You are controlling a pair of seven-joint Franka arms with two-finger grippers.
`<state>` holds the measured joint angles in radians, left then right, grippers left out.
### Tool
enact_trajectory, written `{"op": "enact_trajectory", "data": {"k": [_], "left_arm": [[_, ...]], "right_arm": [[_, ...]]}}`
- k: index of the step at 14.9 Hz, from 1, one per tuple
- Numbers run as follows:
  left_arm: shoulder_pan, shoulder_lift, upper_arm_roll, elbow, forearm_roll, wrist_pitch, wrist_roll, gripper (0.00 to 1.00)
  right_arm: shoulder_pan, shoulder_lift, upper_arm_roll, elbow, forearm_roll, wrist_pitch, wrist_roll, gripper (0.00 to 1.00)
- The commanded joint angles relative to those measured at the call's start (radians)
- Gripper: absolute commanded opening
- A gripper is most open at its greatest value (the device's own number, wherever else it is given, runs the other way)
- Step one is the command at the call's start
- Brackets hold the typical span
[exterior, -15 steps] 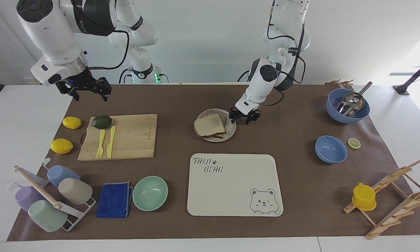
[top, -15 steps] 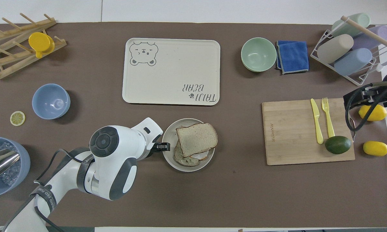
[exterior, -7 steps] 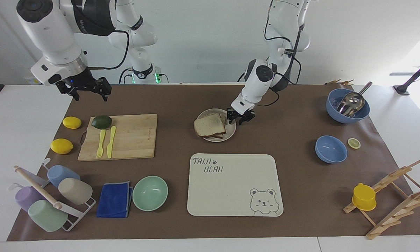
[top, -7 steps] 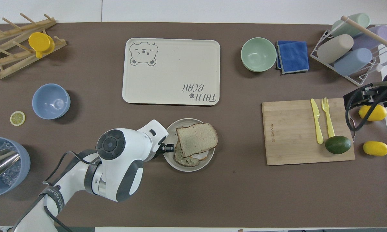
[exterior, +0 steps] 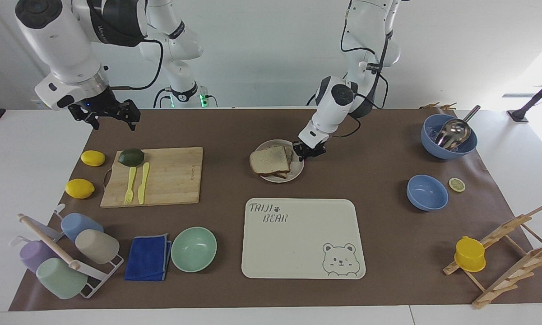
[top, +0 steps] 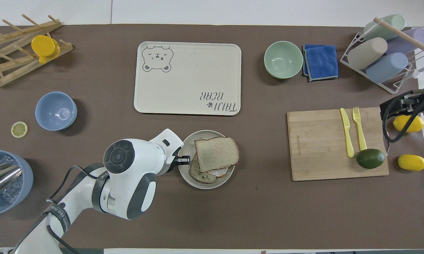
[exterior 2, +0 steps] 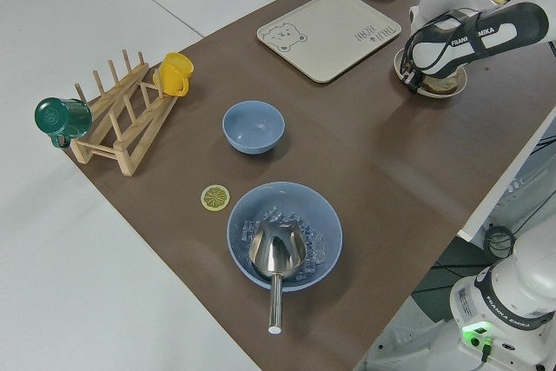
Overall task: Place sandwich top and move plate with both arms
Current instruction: 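Grasp the rim of the white plate with the left gripper, then slide the plate with the left gripper onto the bear tray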
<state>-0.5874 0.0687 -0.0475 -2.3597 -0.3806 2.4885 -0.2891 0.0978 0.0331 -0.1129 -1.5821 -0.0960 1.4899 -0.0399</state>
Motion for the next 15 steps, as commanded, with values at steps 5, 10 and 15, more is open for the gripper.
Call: {"op": "enact_trajectory", "data": {"k": [5, 10, 15], "left_arm": [[0.092, 0.005, 0.011, 0.163, -0.049, -0.181, 0.022, 0.0], [0.215, 0.103, 0.014, 0.446, -0.058, -0.35, 0.019, 0.0], [0.291, 0.308, 0.012, 0.692, -0.055, -0.356, 0.021, 0.0]], "right_arm": [[-0.021, -0.018, 0.006, -0.016, 0.03, -0.005, -0.008, 1.0], [-0.02, -0.018, 0.007, -0.016, 0.03, -0.005, -0.008, 1.0], [-0.02, -0.018, 0.007, -0.016, 0.03, -0.005, -0.008, 1.0]]}}
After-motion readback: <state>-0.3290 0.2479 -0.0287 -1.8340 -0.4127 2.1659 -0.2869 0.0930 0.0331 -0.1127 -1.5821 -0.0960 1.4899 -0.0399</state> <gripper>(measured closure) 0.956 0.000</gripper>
